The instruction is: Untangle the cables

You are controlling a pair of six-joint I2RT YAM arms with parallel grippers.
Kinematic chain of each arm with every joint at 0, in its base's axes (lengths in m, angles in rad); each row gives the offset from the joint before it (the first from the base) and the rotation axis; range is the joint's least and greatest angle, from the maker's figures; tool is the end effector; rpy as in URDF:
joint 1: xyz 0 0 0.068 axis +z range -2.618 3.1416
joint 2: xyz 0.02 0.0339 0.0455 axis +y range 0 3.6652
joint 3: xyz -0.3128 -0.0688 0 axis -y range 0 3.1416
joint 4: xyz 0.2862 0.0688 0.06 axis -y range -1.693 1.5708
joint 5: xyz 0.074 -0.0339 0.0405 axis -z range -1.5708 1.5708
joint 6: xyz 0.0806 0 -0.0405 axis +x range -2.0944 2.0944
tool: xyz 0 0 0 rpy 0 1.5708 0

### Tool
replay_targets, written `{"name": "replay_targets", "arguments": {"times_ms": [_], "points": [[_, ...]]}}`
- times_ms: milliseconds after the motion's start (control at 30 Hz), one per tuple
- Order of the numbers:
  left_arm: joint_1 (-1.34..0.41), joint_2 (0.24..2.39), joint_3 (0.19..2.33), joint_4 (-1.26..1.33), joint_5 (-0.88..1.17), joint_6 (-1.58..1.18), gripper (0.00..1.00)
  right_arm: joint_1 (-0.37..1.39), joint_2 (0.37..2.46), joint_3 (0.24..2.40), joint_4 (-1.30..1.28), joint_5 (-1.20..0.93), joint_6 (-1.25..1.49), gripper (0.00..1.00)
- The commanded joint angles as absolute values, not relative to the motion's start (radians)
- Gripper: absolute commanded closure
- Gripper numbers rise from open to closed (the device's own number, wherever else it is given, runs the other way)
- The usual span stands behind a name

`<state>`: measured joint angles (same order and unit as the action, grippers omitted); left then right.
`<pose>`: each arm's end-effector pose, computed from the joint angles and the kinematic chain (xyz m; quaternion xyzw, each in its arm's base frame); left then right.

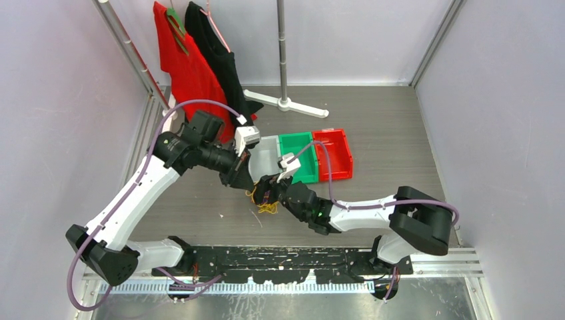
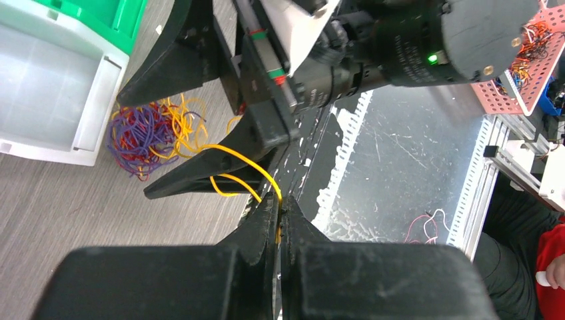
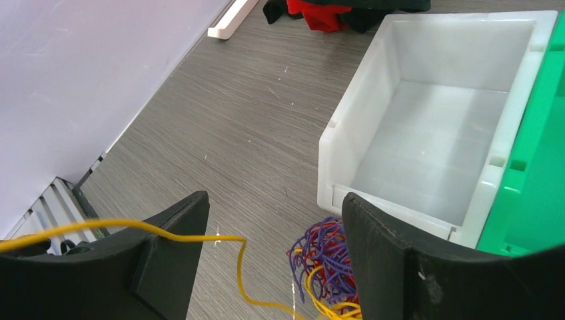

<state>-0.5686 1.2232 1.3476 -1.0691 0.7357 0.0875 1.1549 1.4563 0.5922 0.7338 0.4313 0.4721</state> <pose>0.1970 -0.1901 0.3943 0.3909 0.8047 -0.4007 0.1976 0.1770 0.3173 0.2264 -0.1128 0.7391 0.3577 0.5595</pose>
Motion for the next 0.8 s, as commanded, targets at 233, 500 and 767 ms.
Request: {"name": "replay_targets", "arguments": {"times_ms": [233,500,767], "points": [[-0.574,1.221,1.571,-1.187,0.788,0.124,1.00,1.158,1.541,0.606,0.804,0.479,0.512,0.25],[-0.573,1.243,1.780,-1.275,0.686,0.182,1.00,1.158,1.611,0.580,0.807,0.480,0.551,0.26],[-0.573,1.311,2.025,-1.324,0.637,0.192,1.00,1.160,1.690,0.618,0.794,0.452,0.555,0.31]]}}
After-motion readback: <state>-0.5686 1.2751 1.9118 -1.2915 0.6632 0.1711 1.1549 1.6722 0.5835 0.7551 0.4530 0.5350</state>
